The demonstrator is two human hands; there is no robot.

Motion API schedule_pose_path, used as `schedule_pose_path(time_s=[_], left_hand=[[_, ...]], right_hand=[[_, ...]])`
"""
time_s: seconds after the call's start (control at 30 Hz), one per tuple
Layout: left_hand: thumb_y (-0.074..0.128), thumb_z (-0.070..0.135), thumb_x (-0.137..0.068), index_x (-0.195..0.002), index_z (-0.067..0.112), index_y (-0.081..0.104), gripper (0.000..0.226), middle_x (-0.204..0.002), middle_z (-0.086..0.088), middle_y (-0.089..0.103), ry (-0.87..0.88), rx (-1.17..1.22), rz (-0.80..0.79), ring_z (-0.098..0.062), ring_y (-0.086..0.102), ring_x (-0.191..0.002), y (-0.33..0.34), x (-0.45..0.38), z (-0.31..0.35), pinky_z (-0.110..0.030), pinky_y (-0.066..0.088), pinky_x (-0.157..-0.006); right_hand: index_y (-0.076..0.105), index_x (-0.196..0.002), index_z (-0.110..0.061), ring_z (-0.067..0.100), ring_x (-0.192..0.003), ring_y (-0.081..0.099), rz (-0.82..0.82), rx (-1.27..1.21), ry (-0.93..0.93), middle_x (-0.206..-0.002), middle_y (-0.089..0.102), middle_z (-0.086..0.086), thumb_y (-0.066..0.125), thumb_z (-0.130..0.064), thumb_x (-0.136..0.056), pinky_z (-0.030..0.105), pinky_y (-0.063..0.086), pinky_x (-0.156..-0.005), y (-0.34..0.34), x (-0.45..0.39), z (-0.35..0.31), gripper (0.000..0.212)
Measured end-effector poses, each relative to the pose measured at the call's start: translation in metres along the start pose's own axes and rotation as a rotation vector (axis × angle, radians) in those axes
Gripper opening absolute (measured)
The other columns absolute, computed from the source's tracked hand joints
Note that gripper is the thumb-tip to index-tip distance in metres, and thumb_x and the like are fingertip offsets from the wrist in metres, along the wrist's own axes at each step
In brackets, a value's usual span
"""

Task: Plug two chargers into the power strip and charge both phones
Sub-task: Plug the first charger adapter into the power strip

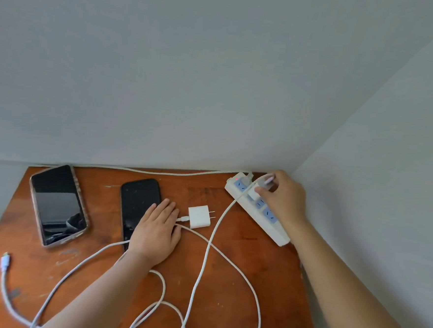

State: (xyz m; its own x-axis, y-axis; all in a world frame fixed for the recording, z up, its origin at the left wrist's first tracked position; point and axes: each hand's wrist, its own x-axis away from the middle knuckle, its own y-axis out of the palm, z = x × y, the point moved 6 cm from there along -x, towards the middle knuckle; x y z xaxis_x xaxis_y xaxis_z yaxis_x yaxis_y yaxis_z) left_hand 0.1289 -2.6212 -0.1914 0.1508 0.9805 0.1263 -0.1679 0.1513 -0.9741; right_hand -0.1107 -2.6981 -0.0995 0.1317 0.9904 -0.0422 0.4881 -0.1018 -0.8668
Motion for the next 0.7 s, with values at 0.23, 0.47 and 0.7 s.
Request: schedule_pose_path(time_s=[0.23,0.47,0.7], left_hand=[[0.022,0.041,-0.095,-0.141,0.017,0.021,0.051,-0.153,0.001,0.018,0.008,0.02,0.018,-0.014,0.003,-0.142,0.001,0.0,0.0,-0.027,-0.013,-0.107],[0.021,0.041,-0.095,-0.141,0.018,0.02,0.051,-0.153,0.001,0.018,0.011,-0.005,0.019,-0.014,0.003,-0.142,0.001,0.0,0.0,-0.027,-0.013,-0.106],[0.021,0.041,-0.095,-0.141,0.018,0.019,0.051,-0.153,0.001,0.017,0.01,-0.006,0.022,-0.013,0.003,-0.142,0.002,-0.001,-0.001,-0.027,-0.013,-0.106]], right_hand=[[0.061,-0.091,-0.004,0.026,-0.081,0.066,-0.01,-0.151,0.051,-0.093,0.072,0.014,0.071,-0.013,-0.076,0.03,0.048,-0.067,-0.009,0.007,0.014,0.02],[0.059,-0.096,-0.003,0.026,-0.088,0.066,-0.105,-0.083,0.085,-0.098,0.069,0.013,0.073,-0.017,-0.076,0.031,0.049,-0.071,-0.006,-0.005,0.007,0.028],[0.057,-0.1,-0.004,0.029,-0.089,0.062,-0.085,0.085,-0.003,-0.099,0.068,0.012,0.069,-0.019,-0.08,0.029,0.044,-0.068,0.003,0.005,-0.014,0.028]])
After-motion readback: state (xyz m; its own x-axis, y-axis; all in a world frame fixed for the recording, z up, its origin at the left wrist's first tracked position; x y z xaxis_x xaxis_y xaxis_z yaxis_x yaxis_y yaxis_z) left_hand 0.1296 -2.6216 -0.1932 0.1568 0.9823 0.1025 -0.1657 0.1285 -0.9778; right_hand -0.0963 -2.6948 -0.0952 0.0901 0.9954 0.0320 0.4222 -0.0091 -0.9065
